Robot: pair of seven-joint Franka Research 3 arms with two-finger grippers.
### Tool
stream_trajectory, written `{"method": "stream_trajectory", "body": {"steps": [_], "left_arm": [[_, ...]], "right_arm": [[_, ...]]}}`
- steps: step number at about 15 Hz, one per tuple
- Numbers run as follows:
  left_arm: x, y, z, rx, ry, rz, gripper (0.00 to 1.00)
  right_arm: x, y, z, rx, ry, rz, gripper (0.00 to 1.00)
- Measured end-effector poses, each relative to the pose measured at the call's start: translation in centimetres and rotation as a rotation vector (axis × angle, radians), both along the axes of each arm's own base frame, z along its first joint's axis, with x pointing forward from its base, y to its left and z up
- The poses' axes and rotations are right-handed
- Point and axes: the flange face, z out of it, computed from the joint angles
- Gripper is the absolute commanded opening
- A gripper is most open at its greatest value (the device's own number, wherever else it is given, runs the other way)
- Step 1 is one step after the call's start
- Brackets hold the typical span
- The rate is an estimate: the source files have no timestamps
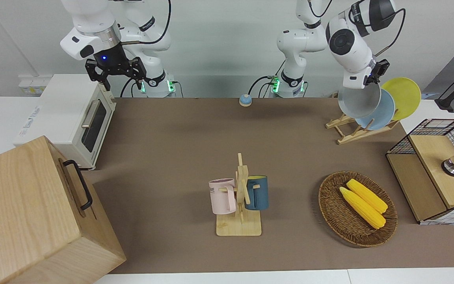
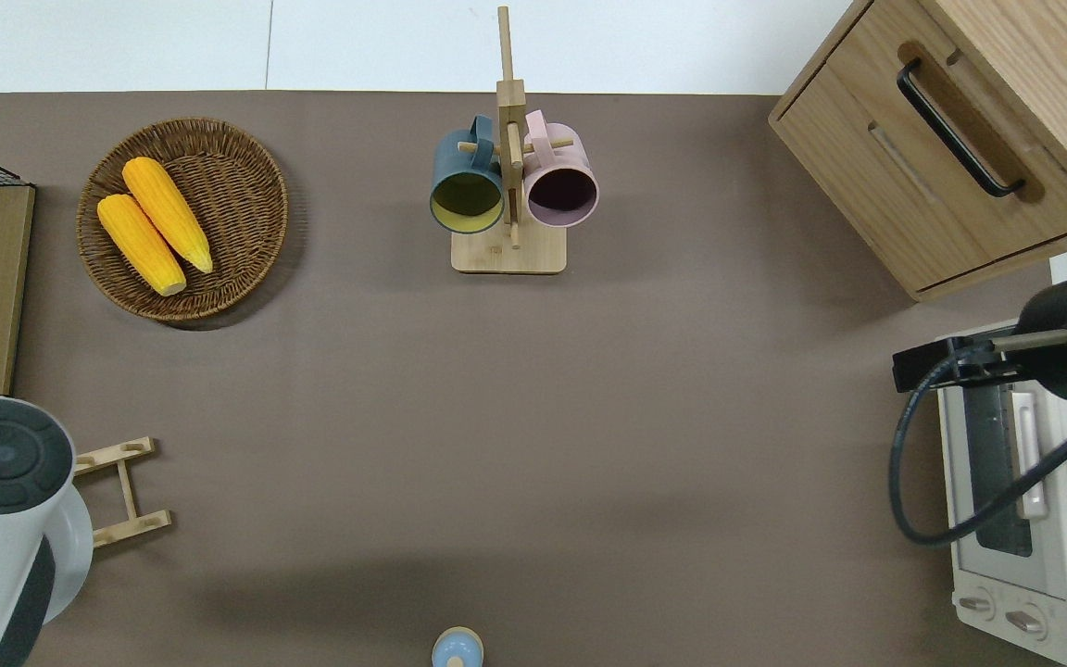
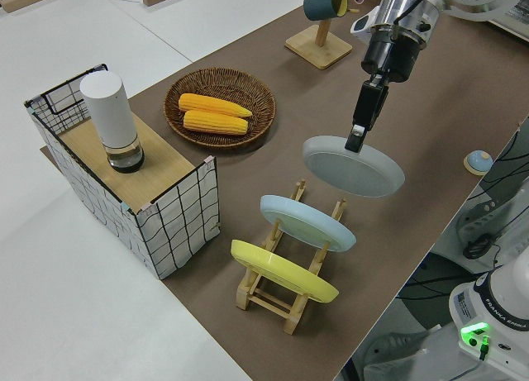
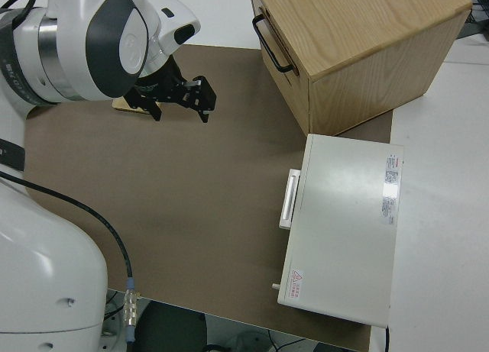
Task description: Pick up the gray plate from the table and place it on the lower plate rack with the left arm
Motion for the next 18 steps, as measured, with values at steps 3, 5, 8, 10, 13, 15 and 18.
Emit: {"method": "stream_trajectory", "body": {"steps": [3,5,8,10,13,15,18], "left_arm": [[0.3,-0.9,-2.2,0.052,-0.008,0.015,0.00],[0.9,-1.5,-3.9,0.083,-0.014,0.026,0.00],[1.5,-2.1,-5.7,0.106,-0.022,0.039,0.00],[2.0,-2.3,-6.8,0.120,-0.037,0.043,0.00],[2.5,-2.5,-8.1,0.131,-0.041,0.044,0.00],[2.7,-2.5,-8.4,0.131,-0.045,0.040,0.00],[2.8,-2.6,-8.5,0.126,-0.050,0.035,0.00]], "right_arm": [[0.0,0.0,0.0,0.000,0.000,0.000,0.990],[0.0,0.0,0.0,0.000,0.000,0.000,0.987],[0.0,0.0,0.0,0.000,0.000,0.000,0.990],[0.0,0.0,0.0,0.000,0.000,0.000,0.990],[0.0,0.0,0.0,0.000,0.000,0.000,0.990],[0.0,0.0,0.0,0.000,0.000,0.000,0.987],[0.0,0.0,0.0,0.000,0.000,0.000,0.990]]}}
